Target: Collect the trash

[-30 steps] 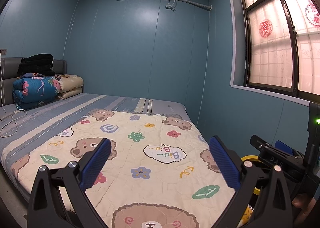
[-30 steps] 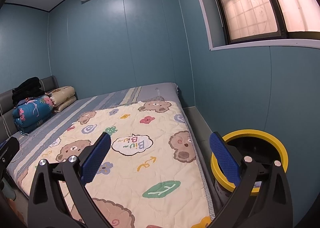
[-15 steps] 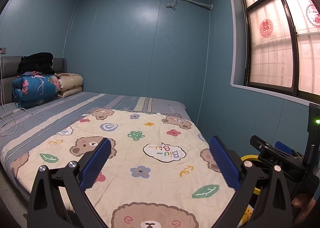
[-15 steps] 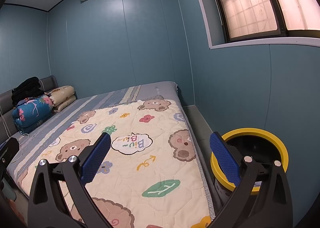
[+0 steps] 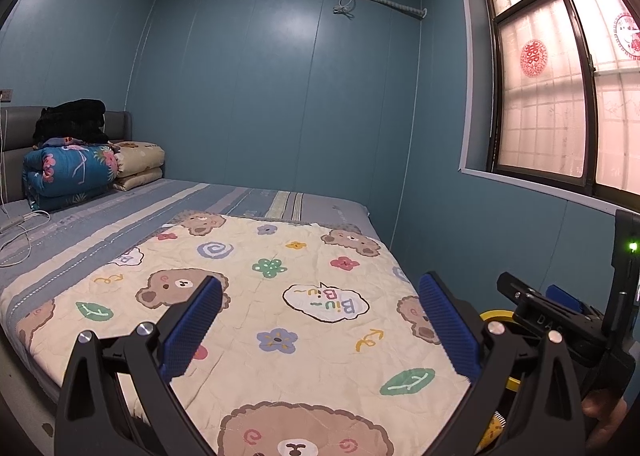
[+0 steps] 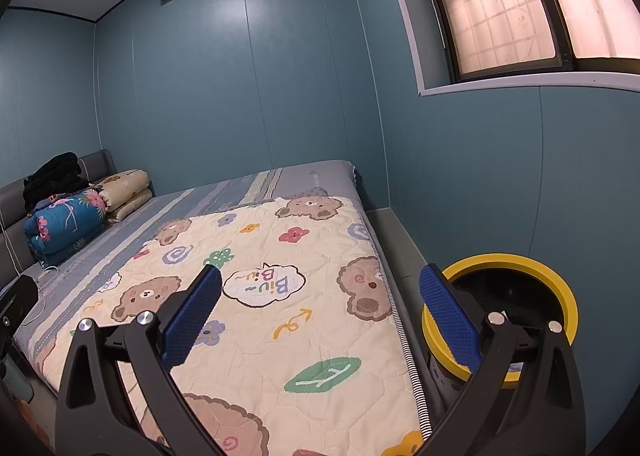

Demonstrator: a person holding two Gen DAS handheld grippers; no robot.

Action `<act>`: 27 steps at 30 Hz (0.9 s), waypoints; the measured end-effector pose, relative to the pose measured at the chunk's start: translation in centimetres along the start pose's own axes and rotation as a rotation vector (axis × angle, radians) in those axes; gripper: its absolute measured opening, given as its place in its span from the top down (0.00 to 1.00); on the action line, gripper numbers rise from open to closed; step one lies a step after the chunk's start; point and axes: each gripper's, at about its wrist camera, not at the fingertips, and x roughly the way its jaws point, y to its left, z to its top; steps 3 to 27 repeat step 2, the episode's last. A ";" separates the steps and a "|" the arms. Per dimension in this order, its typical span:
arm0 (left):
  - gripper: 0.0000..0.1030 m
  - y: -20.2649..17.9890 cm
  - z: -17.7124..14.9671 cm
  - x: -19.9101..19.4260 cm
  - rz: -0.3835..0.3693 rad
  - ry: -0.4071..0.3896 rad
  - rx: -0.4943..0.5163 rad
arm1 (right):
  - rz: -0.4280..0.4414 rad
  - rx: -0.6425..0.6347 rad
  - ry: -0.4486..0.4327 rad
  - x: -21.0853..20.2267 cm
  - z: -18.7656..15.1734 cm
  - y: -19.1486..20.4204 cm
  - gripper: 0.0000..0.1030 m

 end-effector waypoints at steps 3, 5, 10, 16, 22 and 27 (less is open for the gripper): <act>0.08 0.0 0.0 0.0 0.000 0.001 0.000 | 0.000 0.000 0.000 0.0 0.0 0.0 0.08; 0.08 0.0 0.0 0.0 0.000 0.001 0.000 | 0.000 0.000 0.000 0.0 0.0 0.0 0.08; 0.08 0.0 0.0 0.0 0.000 0.001 0.000 | 0.000 0.000 0.000 0.0 0.0 0.0 0.08; 0.08 0.0 0.0 0.0 0.000 0.001 0.000 | 0.000 0.000 0.000 0.0 0.0 0.0 0.08; 0.08 0.0 0.0 0.0 0.000 0.001 0.000 | 0.000 0.000 0.000 0.0 0.0 0.0 0.08; 0.08 0.0 0.0 0.0 0.000 0.001 0.000 | 0.000 0.000 0.000 0.0 0.0 0.0 0.08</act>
